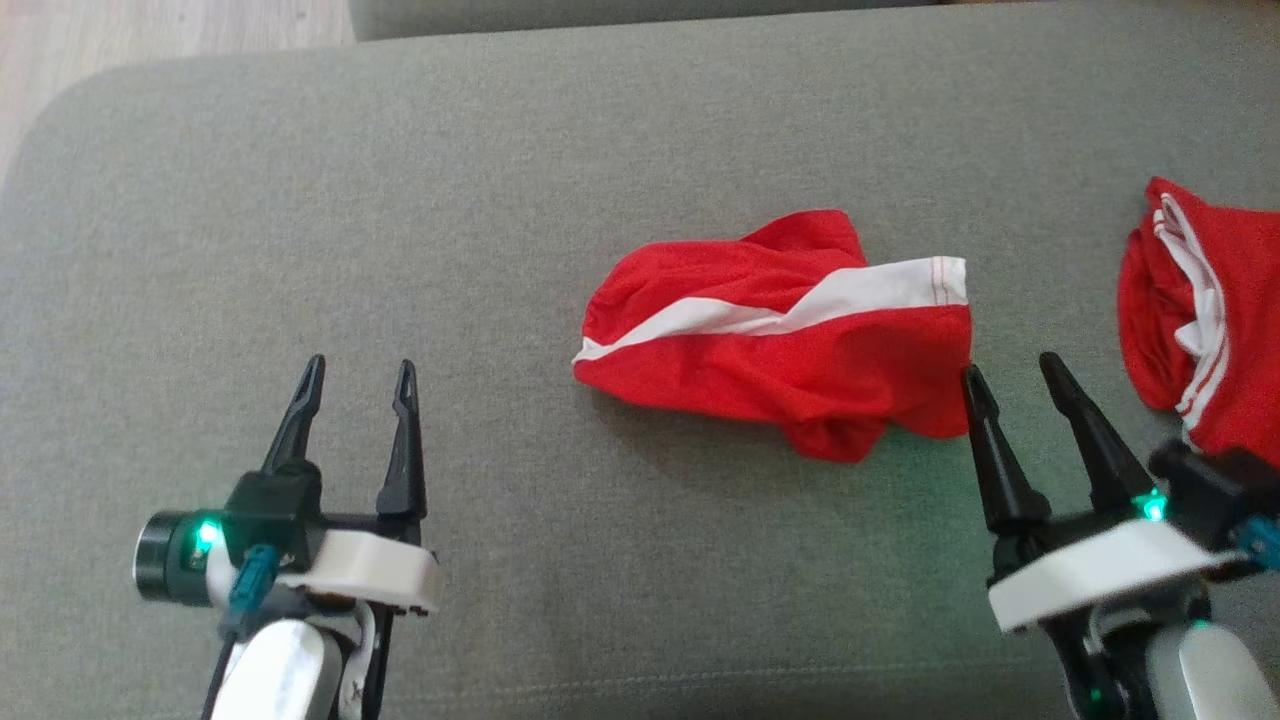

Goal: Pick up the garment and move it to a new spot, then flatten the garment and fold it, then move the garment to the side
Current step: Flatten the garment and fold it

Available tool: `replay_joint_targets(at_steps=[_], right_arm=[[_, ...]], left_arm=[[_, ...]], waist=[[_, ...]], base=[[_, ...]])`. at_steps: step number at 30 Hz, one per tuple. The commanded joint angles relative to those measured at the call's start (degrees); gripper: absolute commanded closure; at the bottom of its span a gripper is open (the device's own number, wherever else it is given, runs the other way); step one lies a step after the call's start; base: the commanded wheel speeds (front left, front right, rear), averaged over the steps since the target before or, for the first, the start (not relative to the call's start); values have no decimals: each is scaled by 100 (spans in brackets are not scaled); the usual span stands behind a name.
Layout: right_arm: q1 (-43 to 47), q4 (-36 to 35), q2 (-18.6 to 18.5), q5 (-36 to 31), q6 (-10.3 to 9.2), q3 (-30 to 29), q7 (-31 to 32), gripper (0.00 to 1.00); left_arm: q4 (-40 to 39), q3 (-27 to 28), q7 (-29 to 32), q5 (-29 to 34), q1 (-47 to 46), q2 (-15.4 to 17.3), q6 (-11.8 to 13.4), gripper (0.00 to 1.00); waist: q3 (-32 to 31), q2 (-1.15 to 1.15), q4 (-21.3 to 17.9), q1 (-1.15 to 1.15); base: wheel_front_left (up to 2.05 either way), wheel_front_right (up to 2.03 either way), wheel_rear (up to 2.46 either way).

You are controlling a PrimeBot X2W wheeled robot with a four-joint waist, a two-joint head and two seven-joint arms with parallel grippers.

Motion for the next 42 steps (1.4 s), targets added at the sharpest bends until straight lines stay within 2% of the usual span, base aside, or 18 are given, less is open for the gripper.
replay_joint_targets(at_steps=[1,10,11,12,23,35,36,37,38,42], right_arm=[[-449,-31,-149,83,21,152,90,0],[-1095,666,-495,349,21,505,481,0],[-1144,722,-522,428,21,567,525,16],[-1211,784,-562,532,21,601,516,100],[-464,975,-582,844,21,75,401,100],[-380,2084,-602,788,21,58,84,100],[-405,2125,-585,772,21,58,17,83],[-427,2164,-571,762,21,62,-33,17],[-451,2172,-560,742,21,50,-106,0],[-478,1974,-514,596,21,-86,-454,0]], left_arm=[[-221,195,-8,-33,-268,104,41,0],[-192,103,-35,-7,-465,38,26,0],[-184,99,-40,-9,-477,31,28,0],[-170,93,-49,-11,-493,18,33,0],[-94,45,-87,-22,-561,-41,28,0],[-38,17,-102,-40,-574,-44,24,0],[-37,21,-103,-43,-571,-41,29,0],[-35,25,-103,-46,-564,-38,34,0],[-33,30,-104,-50,-553,-35,41,0],[-35,53,-105,-78,-484,-17,66,0]], waist=[[85,0,39,0],[303,0,110,0],[318,0,110,0],[348,0,107,0],[362,0,113,0],[357,0,126,0],[354,0,121,0],[345,0,114,0],[332,0,104,0],[272,0,62,0]], base=[[0,0,0],[0,0,0],[0,0,0],[0,0,0],[0,0,0],[0,0,0],[0,0,0],[0,0,0],[0,0,0],[0,0,0]])
